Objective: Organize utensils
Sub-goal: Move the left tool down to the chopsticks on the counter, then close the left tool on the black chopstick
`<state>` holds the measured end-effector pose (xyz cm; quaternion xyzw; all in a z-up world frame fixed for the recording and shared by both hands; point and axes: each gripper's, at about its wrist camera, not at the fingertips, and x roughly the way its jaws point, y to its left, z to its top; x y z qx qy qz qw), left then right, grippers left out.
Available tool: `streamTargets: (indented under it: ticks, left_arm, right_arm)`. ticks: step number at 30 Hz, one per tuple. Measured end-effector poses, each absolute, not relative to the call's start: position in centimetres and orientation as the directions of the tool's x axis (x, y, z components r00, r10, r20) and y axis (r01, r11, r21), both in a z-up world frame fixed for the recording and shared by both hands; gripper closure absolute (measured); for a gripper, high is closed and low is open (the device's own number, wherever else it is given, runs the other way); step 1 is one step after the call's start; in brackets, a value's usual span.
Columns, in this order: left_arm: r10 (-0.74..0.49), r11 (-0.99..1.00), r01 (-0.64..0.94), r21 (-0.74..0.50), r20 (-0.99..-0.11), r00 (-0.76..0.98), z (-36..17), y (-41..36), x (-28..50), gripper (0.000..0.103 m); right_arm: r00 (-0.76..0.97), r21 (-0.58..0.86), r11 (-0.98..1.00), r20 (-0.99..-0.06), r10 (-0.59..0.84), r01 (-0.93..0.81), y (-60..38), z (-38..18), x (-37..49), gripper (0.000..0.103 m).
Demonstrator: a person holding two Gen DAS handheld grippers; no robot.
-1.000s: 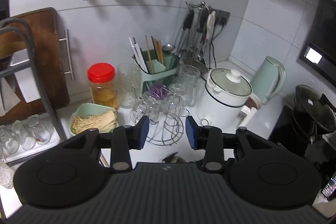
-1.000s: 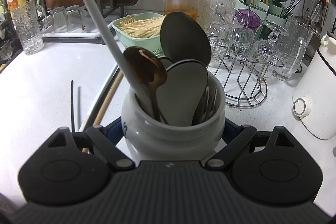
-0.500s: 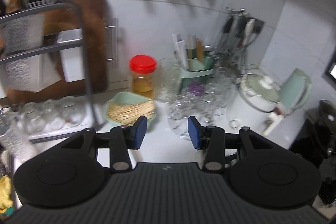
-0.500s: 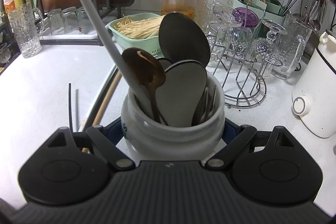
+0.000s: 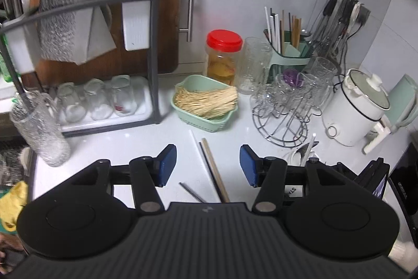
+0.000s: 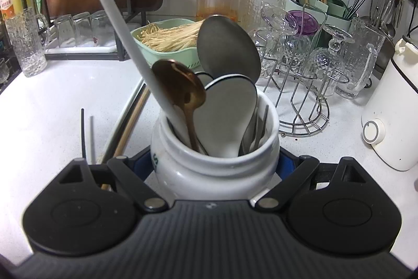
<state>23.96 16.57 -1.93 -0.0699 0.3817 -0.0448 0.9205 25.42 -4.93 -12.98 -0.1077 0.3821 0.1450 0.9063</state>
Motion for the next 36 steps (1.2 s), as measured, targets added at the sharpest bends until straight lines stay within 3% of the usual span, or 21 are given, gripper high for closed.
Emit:
streamTargets:
  ticks: [16, 36]
  left_arm:
    - [-0.223, 0.97, 0.039, -0.238, -0.824, 0.521, -9.1, 15.2, 26.7, 0.044]
    - [-0.283, 0.919, -0.158, -0.362, -0.883, 0.374, -16.6, 16.8, 28.5, 0.044]
  right_arm:
    - [0.688, -0.085, 0.946, -0.707, 0.164, -0.313, -5.1, -13.1, 25.3, 0.01]
    - [0.67, -0.055, 0.943, -0.717, 0.192, -0.328, -5.5, -13.3, 25.5, 0.011]
